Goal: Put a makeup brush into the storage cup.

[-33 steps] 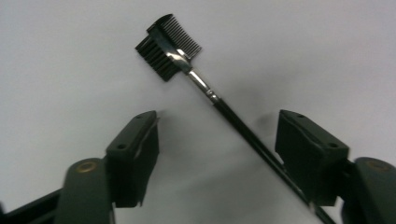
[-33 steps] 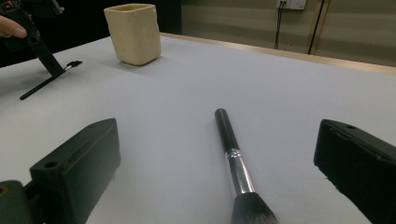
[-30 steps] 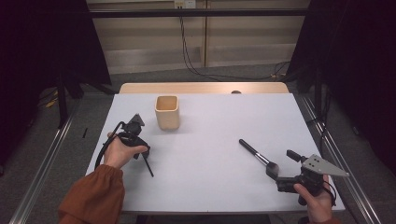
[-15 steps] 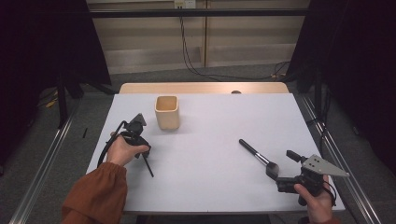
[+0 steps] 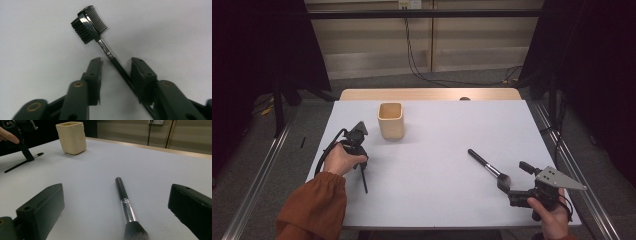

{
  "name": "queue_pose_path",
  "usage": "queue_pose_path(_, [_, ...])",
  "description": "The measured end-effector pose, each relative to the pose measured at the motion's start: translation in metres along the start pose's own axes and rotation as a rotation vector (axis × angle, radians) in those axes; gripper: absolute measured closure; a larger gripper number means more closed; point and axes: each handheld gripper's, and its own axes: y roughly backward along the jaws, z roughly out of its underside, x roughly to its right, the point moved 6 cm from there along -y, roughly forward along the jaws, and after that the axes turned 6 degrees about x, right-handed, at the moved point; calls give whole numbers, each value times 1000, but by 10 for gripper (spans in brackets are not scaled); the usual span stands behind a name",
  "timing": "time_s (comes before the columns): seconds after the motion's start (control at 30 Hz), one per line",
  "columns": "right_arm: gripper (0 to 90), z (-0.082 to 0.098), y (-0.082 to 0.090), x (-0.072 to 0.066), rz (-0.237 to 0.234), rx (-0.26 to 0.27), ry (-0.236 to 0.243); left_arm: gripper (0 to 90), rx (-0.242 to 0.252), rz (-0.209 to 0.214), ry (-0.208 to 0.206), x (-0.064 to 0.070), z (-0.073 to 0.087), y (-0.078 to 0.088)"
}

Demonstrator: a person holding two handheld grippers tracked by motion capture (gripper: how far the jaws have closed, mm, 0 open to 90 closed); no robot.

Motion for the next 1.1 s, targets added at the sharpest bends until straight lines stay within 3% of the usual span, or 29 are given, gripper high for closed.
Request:
queue_pose_path(0.4, [0, 0, 0, -1, -2, 1, -1, 818, -44, 10, 1, -5, -3, -1])
queue_pose_path(0.63, [0, 0, 0, 0, -3, -2, -1, 862, -41, -6, -43, -3, -2, -1])
queue_pose_path(0.77, [0, 0, -1, 0, -4, -3, -2, 863, -18, 13, -51, -4, -1, 0])
queue_pose_path(0.93, [0, 0, -1, 1, 0, -4, -1, 864, 13, 60, -40, -8, 1, 2])
queue_pose_path(1.0, [0, 1, -1, 1, 2, -4, -2, 864, 23, 97, -53, -11, 3, 3])
queue_pose_path(1.1, [0, 0, -1, 1, 4, -5, -4, 864, 39, 114, -58, -13, 4, 3])
